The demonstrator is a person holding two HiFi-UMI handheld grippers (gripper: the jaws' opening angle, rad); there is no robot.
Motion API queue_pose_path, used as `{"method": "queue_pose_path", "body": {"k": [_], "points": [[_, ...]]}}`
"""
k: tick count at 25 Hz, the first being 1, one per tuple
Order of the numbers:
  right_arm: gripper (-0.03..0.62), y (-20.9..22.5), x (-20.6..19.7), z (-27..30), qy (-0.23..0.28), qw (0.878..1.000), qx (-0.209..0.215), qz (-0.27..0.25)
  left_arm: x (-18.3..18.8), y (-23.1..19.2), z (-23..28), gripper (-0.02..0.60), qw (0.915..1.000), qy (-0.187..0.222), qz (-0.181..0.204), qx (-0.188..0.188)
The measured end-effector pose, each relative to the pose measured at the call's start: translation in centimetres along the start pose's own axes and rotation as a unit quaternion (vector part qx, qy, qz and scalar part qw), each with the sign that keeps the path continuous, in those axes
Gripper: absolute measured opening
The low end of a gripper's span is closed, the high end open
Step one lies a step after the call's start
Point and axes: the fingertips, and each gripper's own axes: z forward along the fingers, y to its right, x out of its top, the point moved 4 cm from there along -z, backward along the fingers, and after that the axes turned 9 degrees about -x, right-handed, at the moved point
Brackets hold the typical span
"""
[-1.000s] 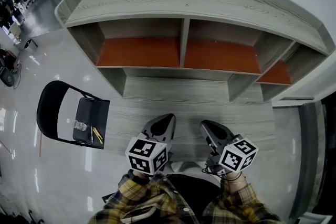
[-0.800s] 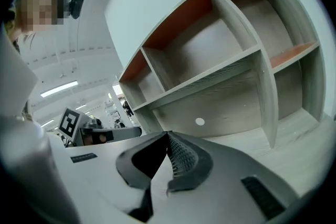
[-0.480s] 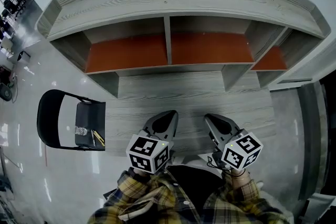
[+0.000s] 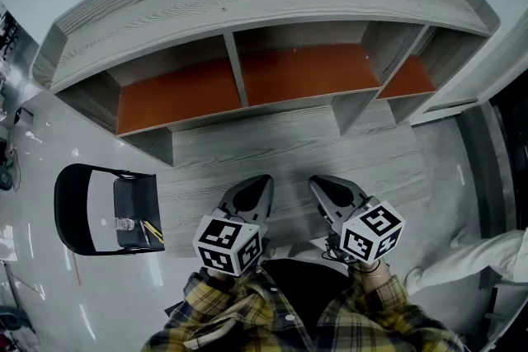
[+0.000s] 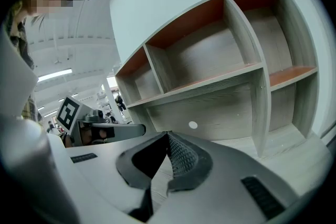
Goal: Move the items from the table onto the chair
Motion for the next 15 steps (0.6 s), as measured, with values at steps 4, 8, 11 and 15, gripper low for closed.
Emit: {"method": "queue_pose_path", "body": {"k": [4, 8, 11, 15], "points": [[0.017, 0.34, 0.13, -0.10, 0.004, 1.000, -0.011, 0.004, 0.27, -0.09, 0.33, 0.003, 1.0000, -0.003, 0.002, -0.005], [0.017, 0.34, -0.04, 0.16, 0.001, 1.000, -0.009, 0.006, 0.45, -0.26, 0.37, 0.003, 1.0000, -0.003, 0.003, -0.004], [0.017, 0.16, -0.24, 0.39, -0.002, 1.000, -0.003, 0.006, 0.36, -0.37, 0.15, 0.003, 1.0000, -0.002, 0.001, 0.000], [0.017, 0.07, -0.40, 0.76, -0.006, 1.000, 0.001, 0.004, 0.29, -0.72, -0.24, 0.003, 1.0000, 0.000, 0.000, 0.007]]}}
